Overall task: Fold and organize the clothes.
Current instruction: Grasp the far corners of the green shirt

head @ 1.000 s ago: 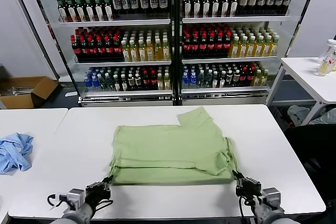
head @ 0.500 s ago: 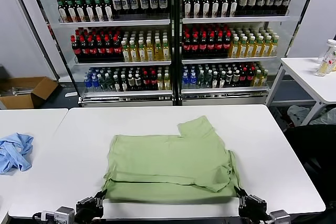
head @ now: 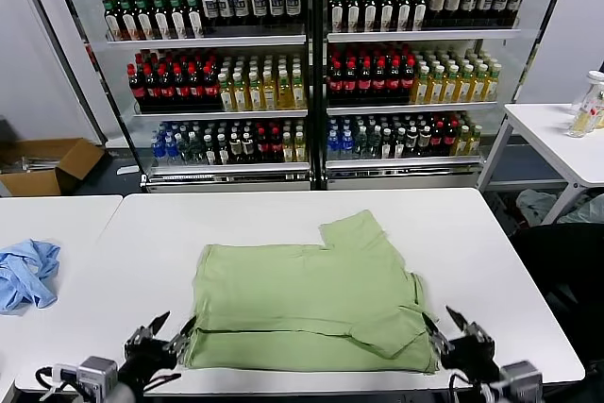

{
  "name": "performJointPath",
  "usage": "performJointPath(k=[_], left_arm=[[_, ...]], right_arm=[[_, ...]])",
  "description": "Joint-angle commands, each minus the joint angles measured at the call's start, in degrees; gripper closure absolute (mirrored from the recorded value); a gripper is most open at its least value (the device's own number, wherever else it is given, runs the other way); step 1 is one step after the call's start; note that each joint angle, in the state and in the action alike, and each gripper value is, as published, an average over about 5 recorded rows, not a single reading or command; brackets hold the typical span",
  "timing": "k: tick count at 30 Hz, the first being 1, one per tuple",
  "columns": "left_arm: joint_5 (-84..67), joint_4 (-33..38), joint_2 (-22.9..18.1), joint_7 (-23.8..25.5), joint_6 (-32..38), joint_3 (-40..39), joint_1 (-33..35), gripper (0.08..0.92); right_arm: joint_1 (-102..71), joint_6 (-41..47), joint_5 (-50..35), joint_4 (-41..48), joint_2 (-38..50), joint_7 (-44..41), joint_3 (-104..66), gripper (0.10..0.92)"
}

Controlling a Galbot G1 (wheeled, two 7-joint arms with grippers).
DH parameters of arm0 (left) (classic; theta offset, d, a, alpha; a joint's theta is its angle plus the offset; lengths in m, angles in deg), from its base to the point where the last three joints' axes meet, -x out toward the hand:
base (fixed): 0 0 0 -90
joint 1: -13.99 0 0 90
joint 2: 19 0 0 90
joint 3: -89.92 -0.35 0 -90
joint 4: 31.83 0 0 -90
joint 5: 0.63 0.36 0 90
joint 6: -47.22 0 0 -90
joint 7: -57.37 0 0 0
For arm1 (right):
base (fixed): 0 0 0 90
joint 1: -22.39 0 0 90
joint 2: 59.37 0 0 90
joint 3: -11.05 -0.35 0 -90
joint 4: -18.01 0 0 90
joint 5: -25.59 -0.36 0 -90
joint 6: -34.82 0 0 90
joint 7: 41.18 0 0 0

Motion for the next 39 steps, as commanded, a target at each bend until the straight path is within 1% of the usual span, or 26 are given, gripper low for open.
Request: performJointPath(k=[1,4,7,11,13,17,19,33,39], left_arm=[[-7.3,-20.5,5.4,0.1,1.5,-11.9,-28.5,0.258],[-8.6,-26.2,5.5,0.7,2.1,-15.6,-34.5,0.197],[-8.6,-30.4,5.4,1.5,2.4,-18.7,-38.9,0.180],[-8.4,-36.4,4.9,2.9,2.7,-21.6,-43.8,0.177],[-8.3,-39.6,4.6,4.3,2.7,-22.5,-45.6,0.177],[-7.3,-45.9,3.9,7.4,2.2,-23.3,-48.5,0.177],[-7.0,-48.2,3.7,8.0,2.2,-23.6,-49.4,0.177],[-5.2,-54.3,3.5,12.0,2.3,-24.3,-51.9,0.177],[-4.6,-54.9,3.7,13.2,2.3,-24.0,-51.2,0.177]], right_arm=[[33.9,2.8,-4.1,18.4,-0.8,1.8,16.8,0.315],[41.7,2.8,-4.0,26.2,-3.1,1.8,22.1,0.241],[47.2,2.8,-4.1,33.1,-5.6,1.5,25.7,0.209],[52.3,2.8,-4.2,41.0,-9.0,1.4,28.5,0.203],[54.9,2.7,-4.2,44.9,-10.5,1.1,29.7,0.203],[59.1,2.5,-3.9,52.1,-13.7,0.9,31.5,0.203],[60.5,2.2,-3.4,54.7,-15.1,0.8,32.0,0.203],[62.4,-1.4,1.0,67.3,-20.3,1.0,32.1,0.203],[63.3,-3.1,1.6,71.8,-21.9,0.8,31.9,0.203]])
